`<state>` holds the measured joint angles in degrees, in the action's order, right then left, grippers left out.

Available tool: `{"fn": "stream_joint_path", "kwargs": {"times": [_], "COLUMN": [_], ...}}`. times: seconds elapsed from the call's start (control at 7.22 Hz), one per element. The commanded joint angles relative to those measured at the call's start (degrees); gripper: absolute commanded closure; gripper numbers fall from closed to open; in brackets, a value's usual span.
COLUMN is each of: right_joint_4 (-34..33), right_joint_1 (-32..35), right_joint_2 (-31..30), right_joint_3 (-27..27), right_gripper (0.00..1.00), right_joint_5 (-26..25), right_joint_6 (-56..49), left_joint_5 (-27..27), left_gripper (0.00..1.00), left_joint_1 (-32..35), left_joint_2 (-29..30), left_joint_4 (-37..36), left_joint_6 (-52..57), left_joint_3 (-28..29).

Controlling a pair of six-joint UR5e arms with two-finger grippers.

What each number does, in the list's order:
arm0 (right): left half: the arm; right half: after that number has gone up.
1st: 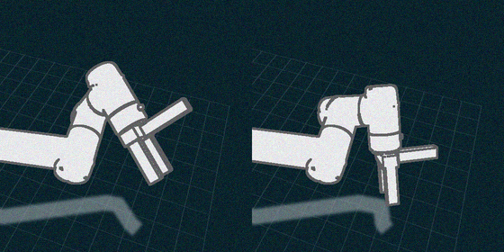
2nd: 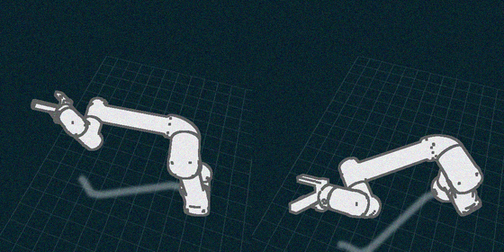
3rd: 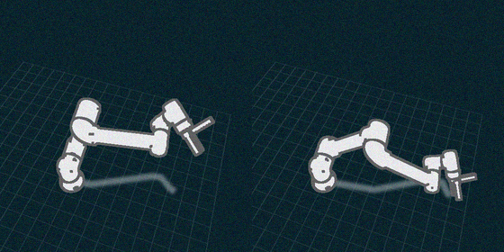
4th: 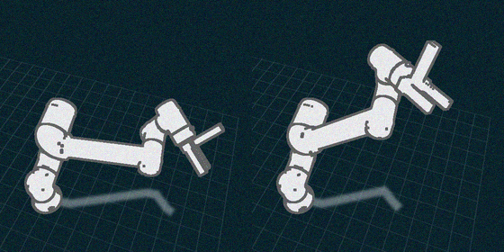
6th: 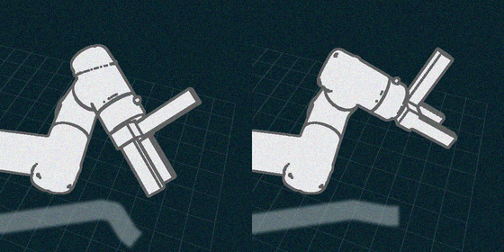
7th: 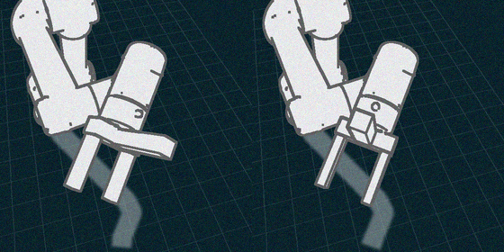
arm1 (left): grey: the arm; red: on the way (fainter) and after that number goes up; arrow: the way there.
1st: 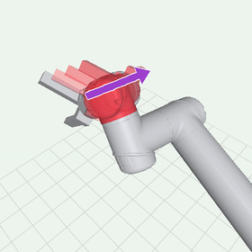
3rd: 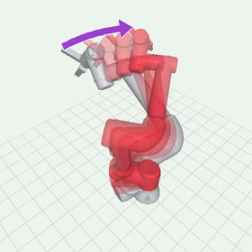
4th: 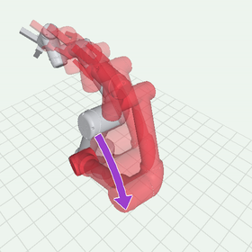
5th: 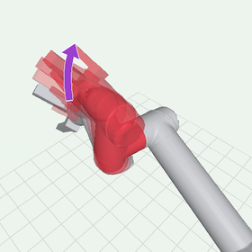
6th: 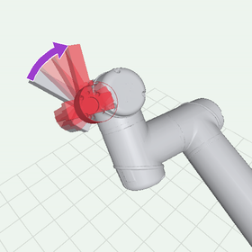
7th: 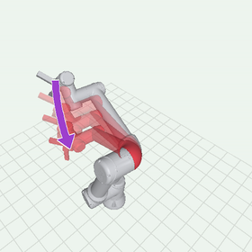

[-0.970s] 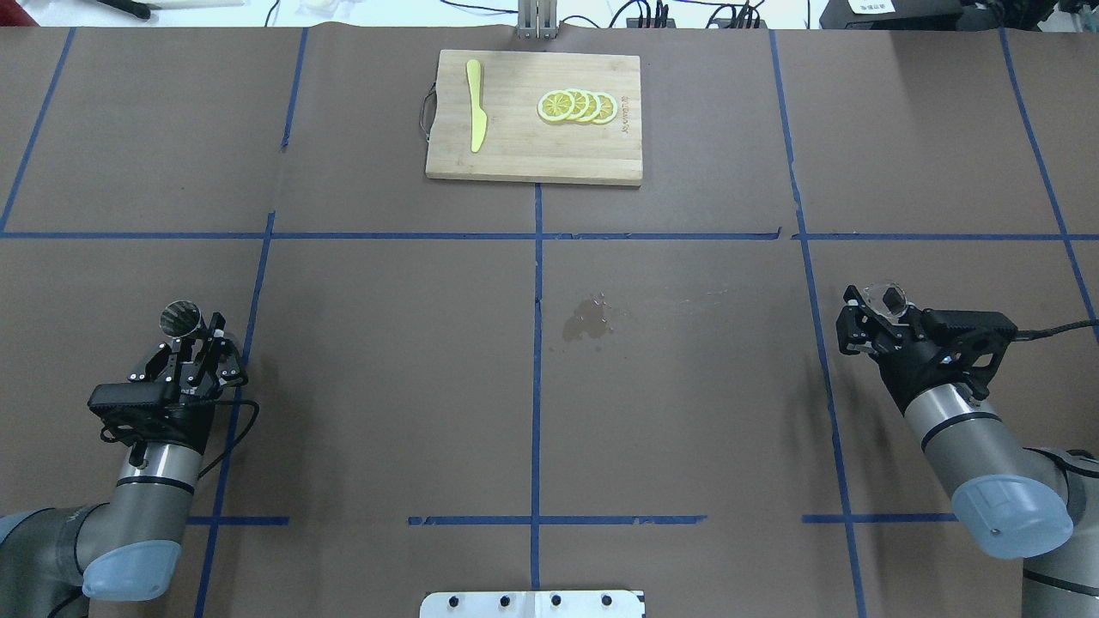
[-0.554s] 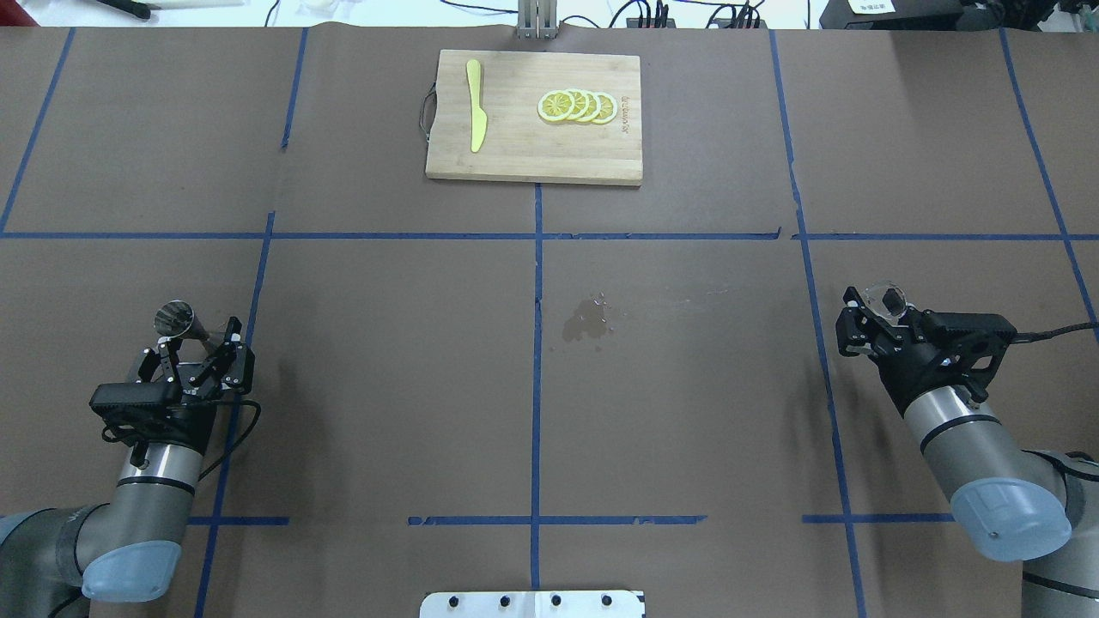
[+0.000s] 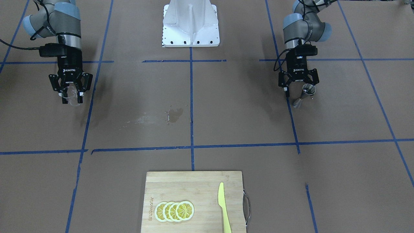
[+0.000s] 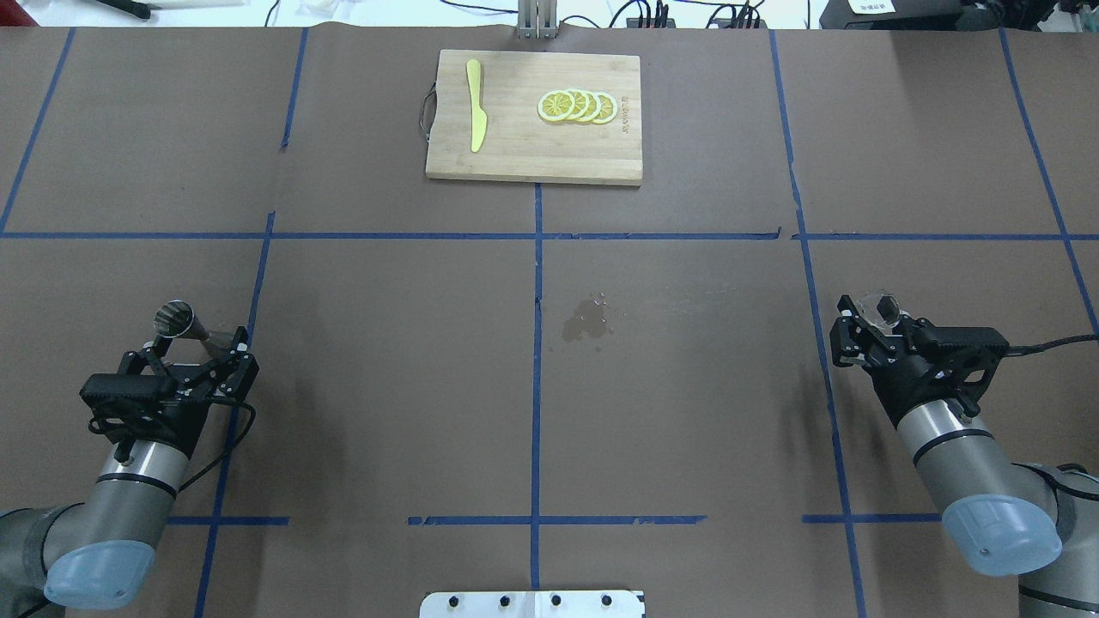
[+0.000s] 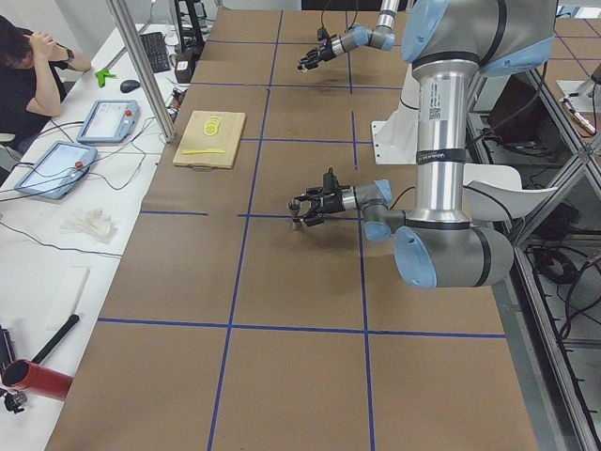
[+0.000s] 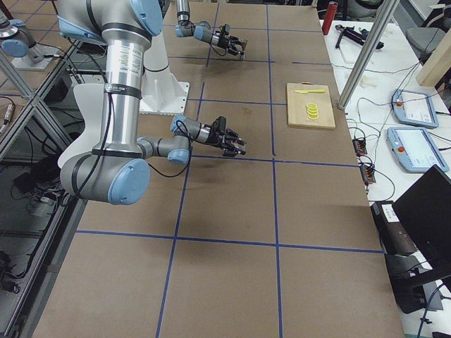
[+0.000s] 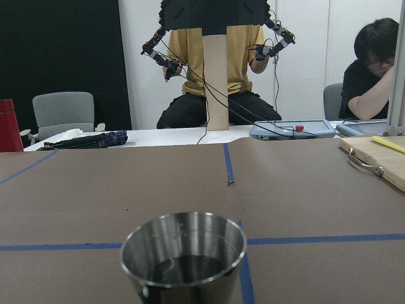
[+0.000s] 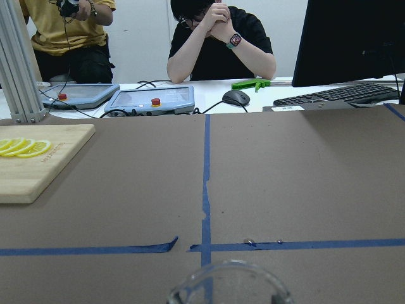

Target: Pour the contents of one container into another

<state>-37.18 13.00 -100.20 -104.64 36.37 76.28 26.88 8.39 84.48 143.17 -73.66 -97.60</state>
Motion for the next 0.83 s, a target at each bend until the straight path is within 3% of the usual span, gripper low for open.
{"fn": "stream_joint_path", "kwargs": {"times": [0.0, 0.42, 0.69], "right_joint_4": [0.0, 0.0, 0.0], "right_joint_1": [-1.04, -2.62, -2.54], "right_joint_2": [0.01, 0.01, 0.01], "right_joint_3": [1.1, 2.69, 2.95], "right_gripper": [1.0, 1.0, 1.0], "right_joint_5": [-1.73, -4.54, -4.73], "right_joint_6": [1.67, 2.12, 2.12], "left_joint_5": [5.45, 16.76, 26.61], "left_gripper": [0.0, 0.0, 0.0], "left_joint_1": [0.14, 0.31, 0.49], "left_joint_2": [-4.58, -6.77, -12.65], "left_joint_4": [0.09, 0.09, 0.09], "left_joint_6": [3.08, 6.67, 10.44], "left_joint_3": [-4.88, -8.2, -15.74]}}
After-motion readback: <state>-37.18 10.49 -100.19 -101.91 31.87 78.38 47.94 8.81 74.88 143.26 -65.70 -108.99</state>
